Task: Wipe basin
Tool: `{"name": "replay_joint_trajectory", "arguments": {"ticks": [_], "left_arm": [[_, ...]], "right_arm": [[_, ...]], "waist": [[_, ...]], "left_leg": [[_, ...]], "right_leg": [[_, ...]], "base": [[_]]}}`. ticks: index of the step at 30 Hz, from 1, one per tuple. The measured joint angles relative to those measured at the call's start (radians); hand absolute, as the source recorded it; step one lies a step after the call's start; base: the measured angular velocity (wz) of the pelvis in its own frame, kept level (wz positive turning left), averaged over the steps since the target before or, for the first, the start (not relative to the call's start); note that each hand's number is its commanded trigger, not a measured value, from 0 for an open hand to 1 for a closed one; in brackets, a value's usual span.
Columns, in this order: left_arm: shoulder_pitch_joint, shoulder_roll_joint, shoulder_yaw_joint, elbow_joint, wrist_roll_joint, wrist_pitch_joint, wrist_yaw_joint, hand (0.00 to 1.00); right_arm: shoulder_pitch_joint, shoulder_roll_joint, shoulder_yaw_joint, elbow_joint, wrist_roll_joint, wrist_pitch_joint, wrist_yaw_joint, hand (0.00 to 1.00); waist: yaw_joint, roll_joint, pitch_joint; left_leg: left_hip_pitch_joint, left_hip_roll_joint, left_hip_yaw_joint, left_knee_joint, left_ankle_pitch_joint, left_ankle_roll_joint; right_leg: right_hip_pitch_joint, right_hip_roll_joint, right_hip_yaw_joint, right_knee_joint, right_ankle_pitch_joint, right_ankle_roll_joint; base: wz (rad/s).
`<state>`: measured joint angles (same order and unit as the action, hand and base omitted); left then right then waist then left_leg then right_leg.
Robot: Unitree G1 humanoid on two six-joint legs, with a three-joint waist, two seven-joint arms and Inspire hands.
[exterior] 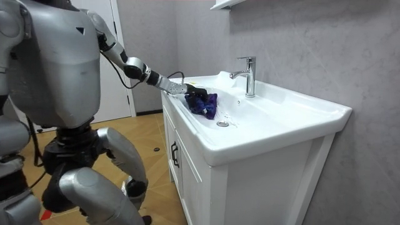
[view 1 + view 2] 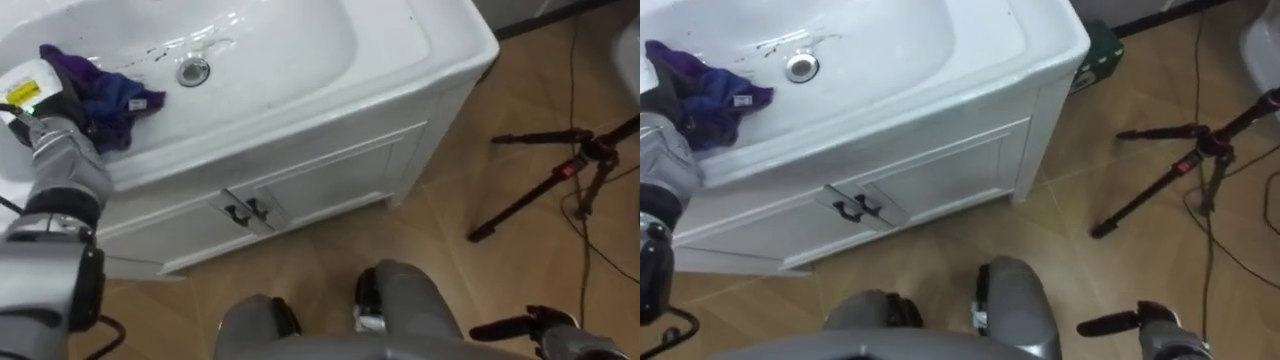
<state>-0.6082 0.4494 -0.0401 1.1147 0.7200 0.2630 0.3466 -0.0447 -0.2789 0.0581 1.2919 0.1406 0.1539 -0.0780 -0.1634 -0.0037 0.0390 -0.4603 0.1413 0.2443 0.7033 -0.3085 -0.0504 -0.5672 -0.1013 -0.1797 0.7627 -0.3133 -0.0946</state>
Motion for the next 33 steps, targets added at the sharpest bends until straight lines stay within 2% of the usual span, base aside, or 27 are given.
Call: {"name": "replay_joint_trajectory", "arguments": {"ticks": [4, 6, 8, 9, 11, 14, 24, 29, 31, 33], "left_arm": [[-0.076, -0.001, -0.042, 0.041, -0.095, 0.009, 0.008, 1.0], [-0.105, -0.01, -0.039, 0.045, -0.172, 0.009, 0.045, 1.0], [-0.123, -0.02, -0.042, 0.044, -0.217, 0.007, 0.074, 1.0], [-0.136, -0.025, -0.048, 0.045, -0.253, 0.005, 0.079, 1.0], [-0.152, -0.032, -0.061, 0.047, -0.31, 0.001, 0.087, 1.0], [-0.171, -0.036, -0.07, 0.06, -0.413, -0.003, 0.125, 1.0], [-0.197, -0.04, -0.13, 0.064, -0.642, -0.031, 0.169, 1.0], [-0.209, -0.043, -0.145, 0.061, -0.67, -0.046, 0.171, 1.0], [-0.219, -0.051, -0.168, 0.061, -0.691, -0.054, 0.172, 1.0], [-0.248, -0.084, -0.169, 0.061, -0.691, -0.072, 0.171, 1.0]], "right_arm": [[-0.005, 0.002, 0.048, -0.01, 0.032, 0.002, -0.014, 0.0], [-0.013, 0.002, 0.05, -0.02, 0.043, 0.007, -0.027, 0.0], [-0.016, 0.003, 0.07, -0.023, 0.048, 0.01, -0.039, 0.0], [-0.016, 0.002, 0.079, -0.03, 0.051, 0.01, -0.05, 0.0], [-0.012, 0.002, 0.082, -0.048, 0.057, 0.009, -0.064, 0.0], [-0.025, 0.002, 0.117, -0.054, 0.085, 0.01, -0.083, 0.0], [-0.032, 0.002, 0.118, -0.112, 0.145, 0.011, -0.094, 0.0], [-0.023, 0.001, 0.119, -0.137, 0.18, 0.008, -0.094, 0.0], [-0.023, 0.0, 0.127, -0.137, 0.182, 0.008, -0.094, 0.0], [-0.014, -0.001, 0.139, -0.135, 0.174, 0.001, -0.09, 0.0]], "waist": [[-0.027, 0.001, 0.0022], [-0.03, -0.001, 0.0041], [-0.037, -0.001, 0.0041], [-0.053, -0.003, 0.0047], [-0.065, -0.003, 0.0049], [-0.088, -0.005, 0.0061], [-0.12, -0.004, 0.0055], [-0.151, -0.004, 0.0056], [-0.16, -0.004, 0.0057], [-0.166, -0.004, 0.0057]], "left_leg": [[-0.056, -0.009, 0.003, 0.007, -0.001, 0.027], [-0.09, -0.017, 0.012, 0.011, -0.011, 0.043], [-0.11, -0.02, 0.018, 0.02, -0.016, 0.051], [-0.117, -0.034, 0.016, 0.022, -0.019, 0.057], [-0.123, -0.037, 0.025, 0.023, -0.021, 0.061], [-0.125, -0.05, 0.025, 0.023, -0.027, 0.07], [-0.131, -0.05, 0.029, 0.024, -0.03, 0.073], [-0.138, -0.049, 0.027, 0.027, -0.03, 0.073], [-0.14, -0.049, 0.028, 0.028, -0.03, 0.073], [-0.143, -0.049, 0.032, 0.03, -0.03, 0.073]], "right_leg": [[-0.056, -0.005, 0.012, 0.003, 0.028, 0.007], [-0.103, -0.003, 0.041, 0.003, 0.054, 0.014], [-0.125, -0.007, 0.044, 0.006, 0.068, 0.014], [-0.135, -0.021, 0.043, 0.017, 0.067, 0.017], [-0.15, -0.021, 0.057, 0.022, 0.07, 0.029], [-0.158, -0.02, 0.063, 0.027, 0.07, 0.035], [-0.167, -0.02, 0.068, 0.034, 0.06, 0.041], [-0.173, -0.018, 0.076, 0.034, 0.062, 0.044], [-0.175, -0.018, 0.079, 0.034, 0.064, 0.046], [-0.181, -0.016, 0.083, 0.034, 0.067, 0.046]], "base": [[-0.06], [-0.33], [-0.21], [0.0], [-0.04], [-0.09], [0.01], [0.03], [-0.02], [-0.04]]}}
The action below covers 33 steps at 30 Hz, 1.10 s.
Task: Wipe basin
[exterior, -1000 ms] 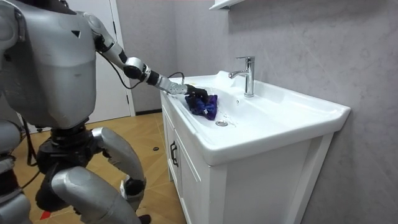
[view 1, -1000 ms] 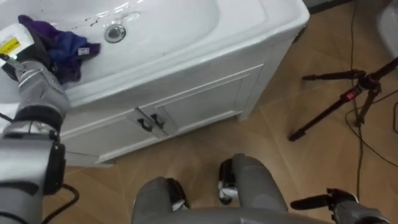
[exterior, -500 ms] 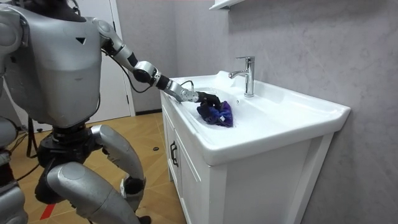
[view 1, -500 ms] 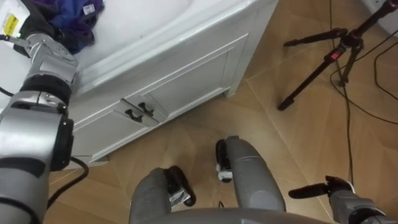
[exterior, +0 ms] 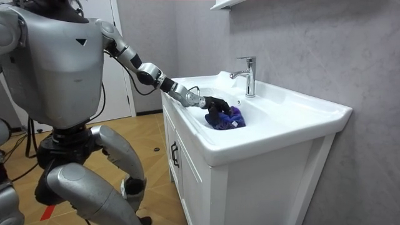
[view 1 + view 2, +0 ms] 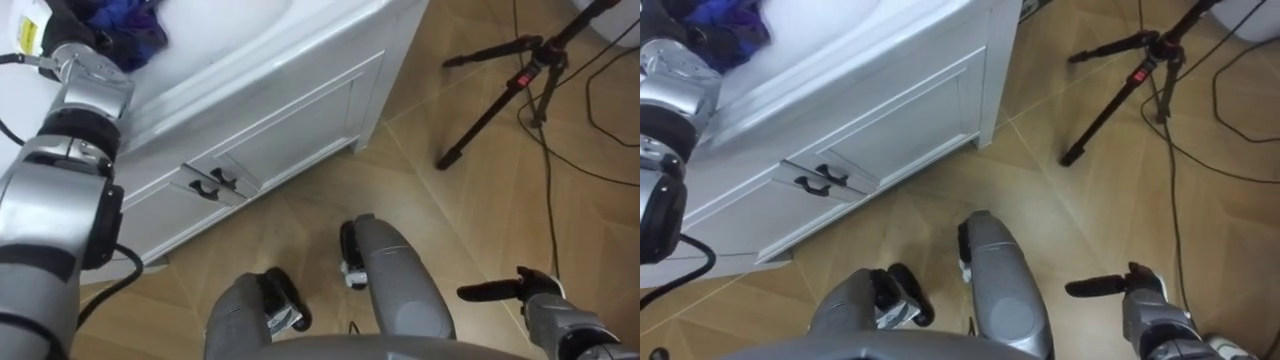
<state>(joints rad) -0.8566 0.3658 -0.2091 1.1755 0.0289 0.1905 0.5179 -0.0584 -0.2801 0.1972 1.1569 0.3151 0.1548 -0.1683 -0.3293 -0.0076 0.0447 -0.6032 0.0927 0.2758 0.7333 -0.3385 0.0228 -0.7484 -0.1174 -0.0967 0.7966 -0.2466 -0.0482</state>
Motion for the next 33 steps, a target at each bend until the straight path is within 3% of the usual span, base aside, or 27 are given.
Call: {"name": "replay_joint_trajectory", "arguments": {"ticks": [3, 9, 12, 17, 21, 23, 25, 26, 29, 31, 33], "left_arm": [[-0.025, -0.033, -0.002, -0.001, 0.003, -0.032, -0.003, 1.0], [-0.042, -0.058, -0.034, -0.018, 0.013, -0.085, 0.001, 1.0], [-0.042, -0.057, -0.042, -0.018, 0.039, -0.087, 0.001, 1.0], [-0.043, -0.053, -0.06, -0.018, 0.063, -0.093, 0.001, 1.0], [-0.043, -0.053, -0.083, -0.019, 0.07, -0.109, 0.001, 1.0], [-0.042, -0.052, -0.09, -0.019, 0.085, -0.111, 0.001, 1.0], [-0.042, -0.053, -0.091, -0.019, 0.096, -0.113, 0.001, 1.0], [-0.042, -0.049, -0.093, -0.019, 0.107, -0.115, 0.001, 1.0], [-0.037, -0.034, -0.13, -0.018, 0.139, -0.129, -0.001, 1.0], [-0.037, -0.03, -0.146, -0.018, 0.142, -0.136, -0.006, 1.0], [-0.034, -0.026, -0.148, -0.017, 0.172, -0.146, -0.019, 1.0]], "right_arm": [[-0.001, -0.001, -0.001, 0.01, -0.006, -0.016, 0.002, 0.0], [0.012, -0.003, 0.008, 0.018, -0.006, -0.045, 0.022, 0.0], [0.023, -0.004, 0.015, 0.006, -0.007, -0.049, 0.043, 0.0], [0.025, -0.007, 0.015, 0.008, -0.009, -0.069, 0.071, 0.0], [0.03, -0.007, 0.014, 0.011, -0.008, -0.071, 0.095, 0.0], [0.03, -0.007, 0.014, 0.014, -0.01, -0.071, 0.102, 0.0], [0.03, -0.007, 0.015, 0.022, -0.011, -0.074, 0.112, 0.0], [0.03, -0.008, 0.015, 0.03, -0.011, -0.076, 0.118, 0.0], [0.03, -0.013, 0.015, 0.045, -0.01, -0.076, 0.122, 0.0], [0.03, -0.022, 0.015, 0.045, -0.011, -0.076, 0.127, 0.0], [0.031, -0.031, 0.015, 0.046, -0.011, -0.078, 0.127, 0.0]], "waist": [[-0.007, 0.0, 0.0001], [-0.033, -0.006, 0.0038], [-0.033, -0.007, 0.0043], [-0.038, -0.006, 0.0053], [-0.041, 0.004, 0.0137], [-0.041, 0.014, 0.0097], [-0.041, 0.006, 0.0183], [-0.041, 0.012, 0.0154], [-0.039, 0.007, 0.0191], [-0.034, 0.011, 0.0175], [-0.028, 0.007, 0.0237]], "left_leg": [[-0.001, 0.001, 0.016, 0.0, -0.001, 0.002], [0.003, 0.005, 0.025, 0.002, -0.002, 0.003], [0.004, 0.019, 0.032, 0.012, -0.002, 0.003], [0.003, 0.019, 0.028, 0.013, -0.002, 0.003], [0.006, 0.019, 0.023, 0.014, -0.002, 0.004], [0.011, 0.017, 0.024, 0.014, -0.003, 0.005], [0.019, 0.016, 0.025, 0.014, -0.004, 0.006], [0.019, 0.016, 0.027, 0.015, -0.005, 0.008], [0.021, 0.016, 0.029, 0.023, -0.008, 0.014], [0.023, 0.016, 0.032, 0.025, -0.01, 0.016], [0.033, 0.016, 0.038, 0.024, -0.01, 0.016]], "right_leg": [[-0.009, 0.002, 0.013, 0.002, 0.007, 0.001], [-0.009, 0.01, 0.026, 0.002, 0.01, 0.002], [-0.005, 0.02, 0.026, 0.002, 0.013, 0.001], [-0.003, 0.02, 0.024, -0.001, 0.014, 0.001], [0.009, 0.018, 0.014, -0.008, 0.015, 0.003], [0.011, 0.017, 0.014, -0.009, 0.016, 0.005], [0.018, 0.016, 0.014, -0.008, 0.016, 0.005], [0.018, 0.015, 0.014, -0.007, 0.016, 0.006], [0.018, 0.014, 0.018, 0.001, 0.015, 0.007], [0.018, 0.014, 0.018, 0.001, 0.014, 0.009], [0.026, 0.013, 0.018, 0.0, 0.015, 0.01]], "base": [[-0.15], [-0.04], [-0.04], [0.01], [0.05], [0.0], [0.0], [0.0], [-0.04], [-0.07], [-0.04]]}}
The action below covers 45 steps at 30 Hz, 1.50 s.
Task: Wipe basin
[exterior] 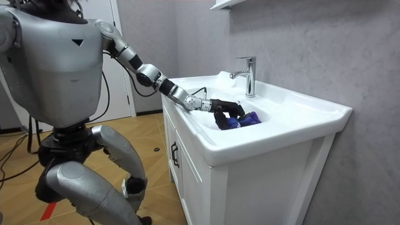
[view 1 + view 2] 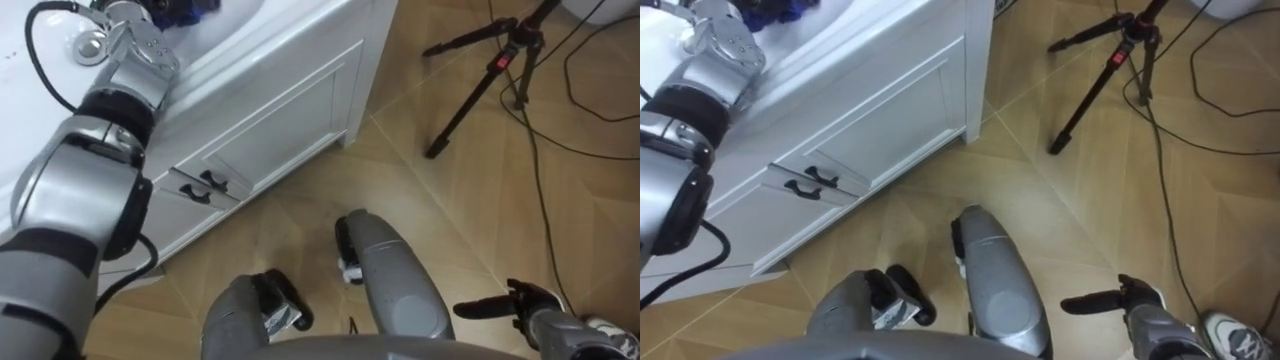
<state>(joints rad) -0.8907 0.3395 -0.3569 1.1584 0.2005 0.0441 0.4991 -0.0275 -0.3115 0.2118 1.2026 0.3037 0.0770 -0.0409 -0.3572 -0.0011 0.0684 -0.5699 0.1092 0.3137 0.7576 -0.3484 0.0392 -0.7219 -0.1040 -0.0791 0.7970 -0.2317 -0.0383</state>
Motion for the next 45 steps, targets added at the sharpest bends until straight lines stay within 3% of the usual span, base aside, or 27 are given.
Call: {"name": "replay_joint_trajectory", "arguments": {"ticks": [4, 7, 10, 14, 16, 17, 18, 22, 26, 27, 30, 36, 39, 45], "left_arm": [[0.008, 0.01, 0.001, 0.003, 0.04, -0.011, -0.024, 1.0], [0.028, 0.039, 0.0, 0.008, 0.076, -0.024, -0.063, 1.0], [0.103, 0.062, 0.028, 0.01, 0.078, -0.05, -0.081, 1.0], [0.164, 0.087, 0.074, 0.02, 0.126, -0.052, -0.159, 1.0], [0.187, 0.102, 0.086, 0.024, 0.158, -0.052, -0.194, 1.0], [0.209, 0.115, 0.091, 0.025, 0.2, -0.052, -0.216, 1.0], [0.243, 0.135, 0.092, 0.026, 0.23, -0.052, -0.227, 1.0], [0.327, 0.193, 0.133, 0.048, 0.313, -0.028, -0.252, 1.0], [0.459, 0.258, 0.24, 0.026, 0.375, -0.014, -0.267, 1.0], [0.493, 0.267, 0.268, -0.008, 0.379, -0.015, -0.268, 1.0], [0.577, 0.268, 0.315, -0.089, 0.403, -0.026, -0.278, 1.0], [0.697, 0.268, 0.403, -0.216, 0.495, -0.076, -0.29, 1.0], [0.77, 0.268, 0.421, -0.311, 0.592, -0.077, -0.293, 1.0], [0.806, 0.268, 0.443, -0.398, 0.626, -0.064, -0.317, 1.0]], "right_arm": [[0.006, -0.002, -0.001, 0.003, -0.009, 0.0, 0.0, 0.0], [0.007, -0.002, -0.001, 0.003, -0.016, 0.002, 0.0, 0.0], [0.01, -0.002, -0.008, -0.001, -0.026, 0.004, 0.0, 0.0], [0.026, -0.006, -0.069, 0.003, -0.047, 0.001, -0.001, 0.0], [0.038, -0.007, -0.092, 0.001, -0.046, -0.003, -0.001, 0.0], [0.05, -0.007, -0.119, 0.0, -0.047, -0.007, -0.001, 0.0], [0.063, -0.014, -0.132, 0.002, -0.046, -0.013, -0.002, 0.0], [0.102, -0.027, -0.184, 0.007, -0.047, -0.01, -0.02, 0.0], [0.154, -0.037, -0.25, 0.004, -0.066, -0.017, -0.022, 0.0], [0.165, -0.039, -0.277, -0.002, -0.075, -0.022, -0.022, 0.0], [0.177, -0.042, -0.323, 0.001, -0.099, -0.041, -0.022, 0.0], [0.198, -0.042, -0.358, -0.041, -0.154, -0.078, -0.021, 0.0], [0.205, -0.043, -0.4, -0.051, -0.165, -0.089, -0.011, 0.0], [0.233, -0.056, -0.431, -0.052, -0.189, -0.098, -0.004, 0.0]], "waist": [[0.007, 0.001, 0.0001], [0.009, 0.003, 0.0001], [0.017, 0.005, -0.0001], [0.043, 0.026, -0.0131], [0.058, 0.028, -0.0145], [0.065, 0.03, -0.016], [0.068, 0.041, -0.026], [0.098, 0.064, -0.0418], [0.135, 0.082, -0.0531], [0.159, 0.087, -0.0578], [0.191, 0.098, -0.0652], [0.23, 0.105, -0.068], [0.255, 0.112, -0.0705], [0.303, 0.14, -0.0793]], "left_leg": [[0.008, 0.001, 0.001, 0.0, 0.0, -0.001], [0.031, 0.001, 0.007, -0.005, -0.003, -0.006], [0.075, 0.005, 0.025, -0.023, -0.008, -0.015], [0.106, 0.005, 0.036, -0.044, -0.006, -0.026], [0.126, 0.003, 0.037, -0.051, -0.007, -0.029], [0.14, 0.001, 0.035, -0.057, -0.008, -0.031], [0.149, -0.001, 0.033, -0.067, -0.006, -0.034], [0.186, -0.001, 0.026, -0.104, 0.001, -0.044], [0.232, 0.0, -0.004, -0.149, 0.013, -0.051], [0.244, 0.0, -0.008, -0.16, 0.015, -0.053], [0.309, -0.004, -0.014, -0.21, 0.022, -0.059], [0.389, -0.002, -0.023, -0.277, 0.033, -0.078], [0.42, 0.004, -0.038, -0.281, 0.037, -0.084], [0.508, -0.001, -0.054, -0.338, 0.042, -0.093]], "right_leg": [[0.009, 0.004, -0.002, -0.003, -0.001, -0.001], [0.025, 0.006, -0.001, -0.004, -0.004, -0.007], [0.057, 0.018, 0.016, -0.01, -0.007, -0.013], [0.078, 0.021, 0.021, -0.019, -0.011, -0.018], [0.096, 0.017, 0.021, -0.018, -0.017, -0.019], [0.11, 0.018, 0.019, -0.018, -0.023, -0.019], [0.119, 0.018, 0.017, -0.025, -0.026, -0.018], [0.159, 0.023, 0.003, -0.059, -0.025, -0.022], [0.227, 0.028, -0.031, -0.109, -0.026, -0.025], [0.244, 0.031, -0.035, -0.123, -0.027, -0.025], [0.31, 0.035, -0.045, -0.164, -0.028, -0.022], [0.388, 0.042, -0.061, -0.213, -0.04, -0.026], [0.428, 0.056, -0.064, -0.244, -0.044, -0.029], [0.516, 0.057, -0.088, -0.282, -0.055, -0.024]], "base": [[-0.02], [-0.11], [-0.21], [-0.07], [0.0], [0.06], [0.05], [0.03], [0.16], [0.12], [0.05], [0.02], [-0.02], [0.1]]}}
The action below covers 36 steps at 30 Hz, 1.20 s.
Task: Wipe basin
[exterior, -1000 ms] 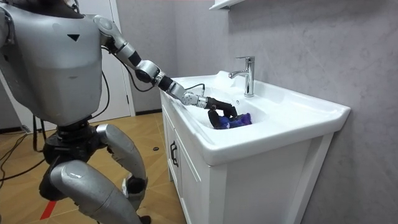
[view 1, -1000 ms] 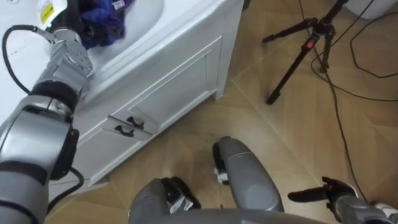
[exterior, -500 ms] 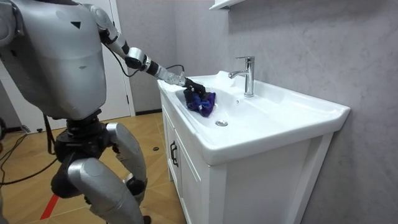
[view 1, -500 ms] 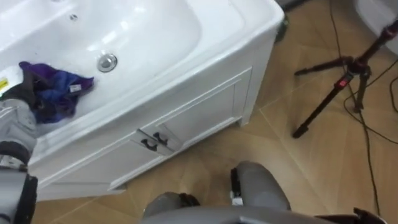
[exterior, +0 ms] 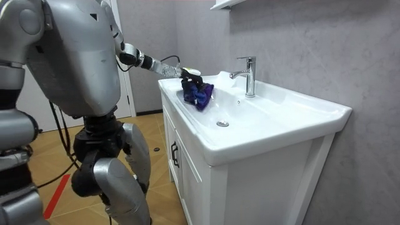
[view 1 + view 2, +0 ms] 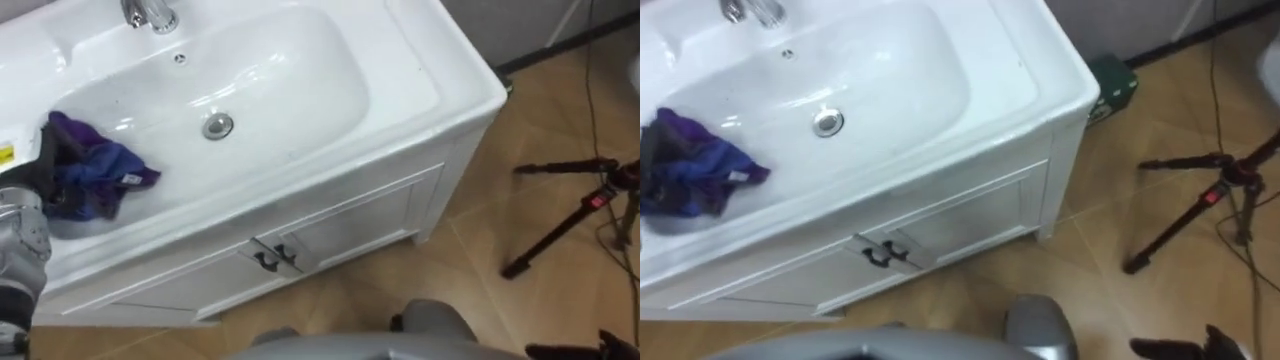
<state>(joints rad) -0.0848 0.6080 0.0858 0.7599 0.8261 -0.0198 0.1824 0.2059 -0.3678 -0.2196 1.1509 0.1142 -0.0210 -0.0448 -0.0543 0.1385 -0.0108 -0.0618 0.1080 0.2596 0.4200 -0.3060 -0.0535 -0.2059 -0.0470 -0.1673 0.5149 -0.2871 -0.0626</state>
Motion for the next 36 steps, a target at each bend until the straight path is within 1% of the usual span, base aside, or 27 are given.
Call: {"name": "replay_joint_trajectory", "arguments": {"ticks": [1, 3, 5, 6, 7, 8, 10, 11, 13, 15, 16, 17, 19, 20, 21, 22, 24, 25, 26, 27, 29, 30, 32, 34, 36], "left_arm": [[0.004, 0.0, 0.004, -0.011, 0.001, 0.008, -0.001, 1.0], [0.017, 0.001, 0.036, -0.04, 0.011, 0.033, -0.01, 1.0], [0.024, 0.001, 0.057, -0.058, 0.012, 0.048, -0.031, 1.0], [0.036, 0.001, 0.067, -0.08, 0.013, 0.055, -0.046, 1.0], [0.042, 0.001, 0.068, -0.09, 0.013, 0.057, -0.05, 1.0], [0.052, 0.001, 0.068, -0.11, 0.014, 0.06, -0.066, 1.0], [0.065, 0.001, 0.068, -0.129, 0.02, 0.062, -0.089, 1.0], [0.069, 0.001, 0.068, -0.137, 0.024, 0.063, -0.103, 1.0], [0.086, 0.001, 0.067, -0.163, 0.041, 0.067, -0.118, 1.0], [0.116, 0.0, 0.053, -0.196, 0.042, 0.081, -0.136, 1.0], [0.116, -0.001, 0.047, -0.2, 0.042, 0.086, -0.138, 1.0], [0.116, -0.003, 0.029, -0.212, 0.045, 0.103, -0.146, 1.0], [0.116, -0.008, 0.016, -0.216, 0.077, 0.107, -0.154, 1.0], [0.116, -0.009, 0.004, -0.216, 0.094, 0.11, -0.16, 1.0], [0.117, -0.011, -0.017, -0.217, 0.106, 0.126, -0.171, 1.0], [0.117, -0.014, -0.024, -0.219, 0.112, 0.13, -0.175, 1.0], [0.126, -0.038, -0.04, -0.23, 0.133, 0.149, -0.196, 1.0], [0.127, -0.043, -0.047, -0.231, 0.14, 0.154, -0.199, 1.0], [0.127, -0.058, -0.055, -0.233, 0.159, 0.161, -0.206, 1.0], [0.127, -0.065, -0.057, -0.234, 0.17, 0.165, -0.211, 1.0], [0.122, -0.095, -0.071, -0.24, 0.188, 0.186, -0.232, 1.0], [0.117, -0.099, -0.089, -0.244, 0.19, 0.189, -0.242, 1.0], [0.11, -0.103, -0.104, -0.246, 0.19, 0.19, -0.258, 1.0], [0.099, -0.109, -0.122, -0.245, 0.19, 0.199, -0.273, 1.0], [0.095, -0.119, -0.142, -0.247, 0.207, 0.217, -0.282, 1.0]], "right_arm": [[0.0, 0.0, 0.0, 0.0, -0.006, 0.0, 0.002, 0.0], [0.001, 0.0, -0.001, -0.002, -0.022, 0.0, 0.004, 0.0], [0.003, 0.0, -0.001, -0.003, -0.026, 0.001, 0.004, 0.0], [0.005, 0.001, -0.001, -0.008, -0.032, 0.001, 0.005, 0.0], [0.006, 0.001, -0.001, -0.011, -0.033, 0.001, 0.005, 0.0], [0.011, 0.001, -0.001, -0.02, -0.033, 0.0, 0.005, 0.0], [0.011, 0.001, -0.001, -0.028, -0.041, 0.0, 0.005, 0.0], [0.011, 0.001, -0.001, -0.03, -0.047, -0.001, 0.009, 0.0], [0.008, 0.001, 0.0, -0.026, -0.052, -0.001, 0.015, 0.0], [0.01, 0.002, 0.001, -0.007, -0.055, -0.001, 0.016, 0.0], [0.011, 0.002, 0.003, 0.001, -0.053, -0.001, 0.015, 0.0], [0.013, 0.003, 0.004, 0.009, -0.052, 0.001, 0.014, 0.0], [0.015, 0.005, 0.01, 0.01, -0.055, 0.001, 0.014, 0.0], [0.016, 0.005, 0.011, 0.011, -0.055, 0.002, 0.014, 0.0], [0.015, 0.006, 0.011, 0.011, -0.052, 0.002, 0.013, 0.0], [0.014, 0.007, 0.011, 0.011, -0.052, 0.002, 0.013, 0.0], [0.018, 0.014, 0.011, 0.018, -0.051, 0.004, 0.013, 0.0], [0.017, 0.017, 0.012, 0.017, -0.051, 0.006, 0.013, 0.0], [0.013, 0.02, 0.016, 0.014, -0.055, 0.012, 0.013, 0.0], [0.012, 0.02, 0.025, 0.015, -0.059, 0.015, 0.013, 0.0], [0.01, 0.023, 0.048, 0.015, -0.089, 0.023, 0.013, 0.0], [0.01, 0.028, 0.056, 0.015, -0.098, 0.023, 0.014, 0.0], [0.002, 0.033, 0.08, 0.014, -0.105, 0.023, 0.014, 0.0], [-0.01, 0.042, 0.082, 0.015, -0.106, 0.023, 0.011, 0.0], [-0.028, 0.058, 0.082, 0.015, -0.105, 0.024, 0.005, 0.0]], "waist": [[0.006, 0.001, 0.0006], [0.011, 0.005, 0.0018], [0.014, 0.002, 0.0033], [0.015, 0.0, 0.0057], [0.015, -0.001, 0.0059], [0.013, -0.007, 0.0091], [0.008, -0.011, 0.0108], [0.005, -0.018, 0.0137], [-0.004, -0.022, 0.0143], [-0.028, -0.03, 0.0151], [-0.029, -0.032, 0.015], [-0.031, -0.036, 0.0152], [-0.033, -0.041, 0.0156], [-0.041, -0.043, 0.0153], [-0.053, -0.044, 0.0155], [-0.056, -0.045, 0.0155], [-0.074, -0.05, 0.0147], [-0.077, -0.051, 0.0148], [-0.08, -0.054, 0.0145], [-0.081, -0.055, 0.0149], [-0.087, -0.056, 0.0146], [-0.09, -0.054, 0.0144], [-0.091, -0.055, 0.0149], [-0.097, -0.055, 0.0151], [-0.106, -0.055, 0.0151]], "left_leg": [[0.006, 0.0, 0.0, -0.005, 0.0, 0.0], [0.02, -0.001, 0.0, -0.013, 0.001, -0.002], [0.025, -0.001, -0.001, -0.014, 0.001, -0.002], [0.032, -0.001, -0.001, -0.014, 0.001, -0.002], [0.034, -0.001, -0.001, -0.014, 0.001, -0.002], [0.039, -0.001, -0.002, -0.013, 0.001, -0.002], [0.042, -0.002, -0.002, -0.012, 0.001, -0.002], [0.043, -0.003, -0.002, -0.012, 0.001, -0.002], [0.043, -0.004, -0.004, -0.011, 0.002, -0.004], [0.052, -0.007, -0.011, -0.01, 0.002, -0.004], [0.053, -0.008, -0.011, -0.009, 0.002, -0.004], [0.054, -0.009, -0.01, -0.008, 0.002, -0.004], [0.053, -0.013, -0.006, -0.008, 0.002, -0.003], [0.052, -0.015, -0.006, -0.007, 0.002, -0.003], [0.052, -0.017, -0.006, -0.009, 0.003, -0.002], [0.052, -0.018, -0.005, -0.01, 0.003, -0.002], [0.053, -0.017, 0.002, -0.012, 0.004, -0.001], [0.053, -0.017, 0.003, -0.012, 0.004, -0.001], [0.052, -0.016, 0.007, -0.013, 0.004, -0.001], [0.052, -0.016, 0.008, -0.013, 0.004, -0.001], [0.053, -0.014, 0.009, -0.012, 0.004, -0.001], [0.052, -0.009, 0.009, -0.012, 0.004, -0.001], [0.051, -0.007, 0.012, -0.012, 0.004, -0.001], [0.05, -0.008, 0.013, -0.011, 0.004, -0.001], [0.055, -0.009, 0.015, -0.017, 0.004, -0.001]], "right_leg": [[0.004, 0.0, 0.0, 0.0, -0.001, -0.001], [0.017, -0.001, -0.006, -0.004, -0.004, -0.001], [0.024, -0.002, -0.007, -0.003, -0.007, -0.001], [0.031, -0.003, -0.012, -0.003, -0.009, -0.001], [0.034, -0.004, -0.013, -0.003, -0.009, -0.001], [0.042, -0.006, -0.015, -0.004, -0.012, -0.001], [0.045, -0.008, -0.015, -0.001, -0.014, 0.0], [0.044, -0.01, -0.015, 0.004, -0.015, 0.0], [0.046, -0.013, -0.019, 0.005, -0.017, 0.002], [0.05, -0.012, -0.016, 0.006, -0.022, 0.005], [0.051, -0.011, -0.012, 0.007, -0.024, 0.007], [0.05, -0.013, -0.011, 0.01, -0.025, 0.008], [0.044, -0.016, -0.005, 0.018, -0.027, 0.009], [0.041, -0.019, -0.003, 0.022, -0.029, 0.011], [0.04, -0.02, -0.004, 0.022, -0.029, 0.011], [0.039, -0.02, -0.003, 0.022, -0.029, 0.012], [0.037, -0.018, 0.003, 0.021, -0.028, 0.012], [0.036, -0.017, 0.004, 0.021, -0.028, 0.012], [0.031, -0.015, 0.01, 0.021, -0.028, 0.011], [0.029, -0.014, 0.014, 0.021, -0.027, 0.011], [0.031, -0.009, 0.02, 0.013, -0.022, 0.009], [0.034, -0.003, 0.02, 0.002, -0.016, 0.009], [0.033, -0.004, 0.017, -0.002, -0.011, 0.005], [0.033, -0.005, 0.017, -0.004, -0.011, 0.005], [0.039, -0.005, 0.015, -0.008, -0.011, 0.006]], "base": [[0.0], [0.03], [0.07], [0.05], [0.07], [0.1], [0.07], [0.0], [0.08], [0.08], [0.0], [-0.04], [-0.06], [0.0], [0.0], [0.0], [-0.07], [-0.1], [-0.11], [-0.17], [-0.14], [-0.08], [-0.11], [-0.04], [0.0]]}}
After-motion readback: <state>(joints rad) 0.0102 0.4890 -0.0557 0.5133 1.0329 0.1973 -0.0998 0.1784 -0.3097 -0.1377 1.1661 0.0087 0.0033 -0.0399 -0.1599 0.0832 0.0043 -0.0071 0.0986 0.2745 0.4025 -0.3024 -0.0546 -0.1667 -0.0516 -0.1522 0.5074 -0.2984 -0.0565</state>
